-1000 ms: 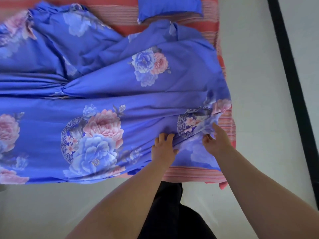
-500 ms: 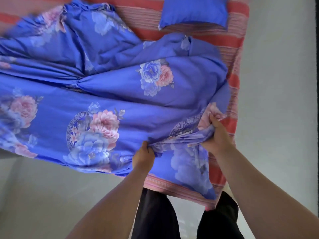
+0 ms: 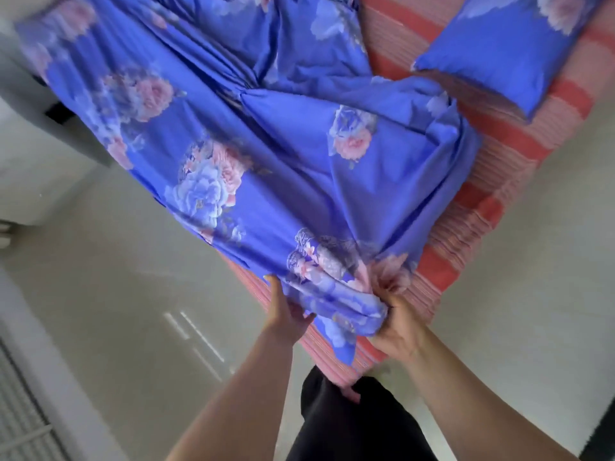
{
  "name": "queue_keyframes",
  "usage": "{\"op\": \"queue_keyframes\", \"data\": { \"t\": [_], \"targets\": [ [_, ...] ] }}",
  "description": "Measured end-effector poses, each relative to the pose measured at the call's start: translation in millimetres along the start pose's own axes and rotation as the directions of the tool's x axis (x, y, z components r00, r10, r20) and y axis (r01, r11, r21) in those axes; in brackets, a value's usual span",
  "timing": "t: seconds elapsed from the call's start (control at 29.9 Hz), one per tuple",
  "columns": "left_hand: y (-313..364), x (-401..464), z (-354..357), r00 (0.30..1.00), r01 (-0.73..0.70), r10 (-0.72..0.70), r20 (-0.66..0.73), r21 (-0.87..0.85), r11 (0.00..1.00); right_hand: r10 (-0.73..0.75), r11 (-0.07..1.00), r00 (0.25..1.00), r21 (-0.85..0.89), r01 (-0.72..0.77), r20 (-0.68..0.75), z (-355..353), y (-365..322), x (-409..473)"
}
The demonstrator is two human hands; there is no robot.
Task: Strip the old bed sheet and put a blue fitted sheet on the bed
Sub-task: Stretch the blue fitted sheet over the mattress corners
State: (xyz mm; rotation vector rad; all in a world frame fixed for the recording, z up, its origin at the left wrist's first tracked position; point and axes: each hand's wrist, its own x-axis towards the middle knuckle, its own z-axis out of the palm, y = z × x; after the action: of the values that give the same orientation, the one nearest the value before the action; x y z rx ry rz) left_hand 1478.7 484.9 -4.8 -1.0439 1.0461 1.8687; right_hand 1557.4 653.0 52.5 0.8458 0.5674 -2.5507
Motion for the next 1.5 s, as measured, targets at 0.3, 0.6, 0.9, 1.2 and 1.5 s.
{"op": "queue_keyframes", "data": {
  "t": [0.3, 0.6, 0.9, 1.2, 1.5],
  "targets": [
    [33.3, -35.2, 9.5, 0.956, -0.139, 0.176, 0.236, -0.164, 0.977, -0.116, 0.993, 0.992, 0.005, 0.116, -0.058, -20.5, -7.5, -16.6],
    [-8.6, -76.1, -12.5, 0.962, -0.113, 0.153, 0.226, -0.180, 0.977, -0.137, 0.982, 0.982, 0.113, 0.152, -0.128, -8.8, -73.0, 18.9],
    [-54.9, -88.4, 13.7, 0.957, -0.278, 0.239, -0.166, -0.288, 0.916, 0.067, 0.990, 0.984, -0.131, -0.045, 0.163, 11.9, -174.5, 12.3],
    [-89.2, -94.6, -11.9, 0.855, -0.472, 0.286, -0.432, -0.421, 0.775, 0.122, 0.906, 0.993, -0.410, -0.110, 0.003, 2.6, -186.1, 5.7],
    [-97.0, -116.1, -38.6, 0.607, -0.263, 0.377, -0.700, 0.271, 0.926, -0.116, 0.968, 0.985, -0.235, 0.084, -0.129, -34.1, -175.1, -33.8]
  ]
}}
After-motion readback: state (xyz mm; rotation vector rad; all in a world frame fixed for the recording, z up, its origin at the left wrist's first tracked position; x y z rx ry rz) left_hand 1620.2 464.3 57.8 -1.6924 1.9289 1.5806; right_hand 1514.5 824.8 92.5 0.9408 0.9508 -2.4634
